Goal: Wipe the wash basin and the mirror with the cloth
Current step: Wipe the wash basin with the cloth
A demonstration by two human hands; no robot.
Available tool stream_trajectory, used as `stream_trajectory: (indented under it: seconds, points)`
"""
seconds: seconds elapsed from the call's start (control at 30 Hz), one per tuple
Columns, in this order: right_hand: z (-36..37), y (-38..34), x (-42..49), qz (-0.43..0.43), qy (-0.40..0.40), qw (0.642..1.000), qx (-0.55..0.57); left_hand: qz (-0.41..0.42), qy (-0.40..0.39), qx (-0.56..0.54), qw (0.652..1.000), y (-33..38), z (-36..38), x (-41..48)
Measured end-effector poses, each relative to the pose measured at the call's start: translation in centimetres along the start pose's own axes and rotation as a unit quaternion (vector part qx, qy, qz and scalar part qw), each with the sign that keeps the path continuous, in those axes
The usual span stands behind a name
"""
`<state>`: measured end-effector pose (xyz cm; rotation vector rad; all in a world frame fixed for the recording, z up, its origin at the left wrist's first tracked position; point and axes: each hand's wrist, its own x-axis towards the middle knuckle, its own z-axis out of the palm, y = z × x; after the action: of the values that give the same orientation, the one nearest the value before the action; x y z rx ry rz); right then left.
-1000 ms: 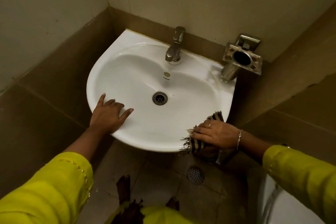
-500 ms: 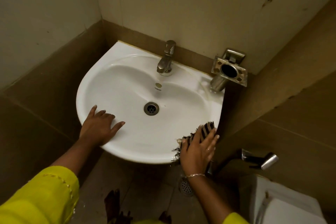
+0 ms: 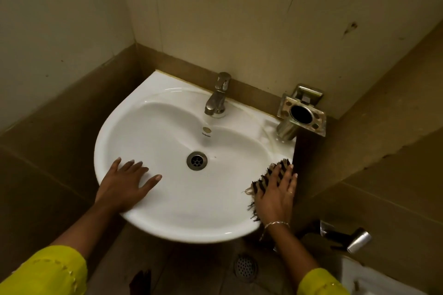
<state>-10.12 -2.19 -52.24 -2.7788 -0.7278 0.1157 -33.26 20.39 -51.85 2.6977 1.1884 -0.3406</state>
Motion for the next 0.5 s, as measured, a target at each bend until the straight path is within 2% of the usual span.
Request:
stream_trajectory:
  seconds: [0.27,0.5]
  points:
    - [-1.1,1.1,5.9,-0.073,-0.004,0.996,-0.051,-0.012,0.033,0.011,0.999,0.0,0.5,0.1]
    - [-1.7,0.8,8.8,-0.079,-0.020,0.993,-0.081,-0.013,0.049,-0.004,0.999,-0.3,0.7,0.3]
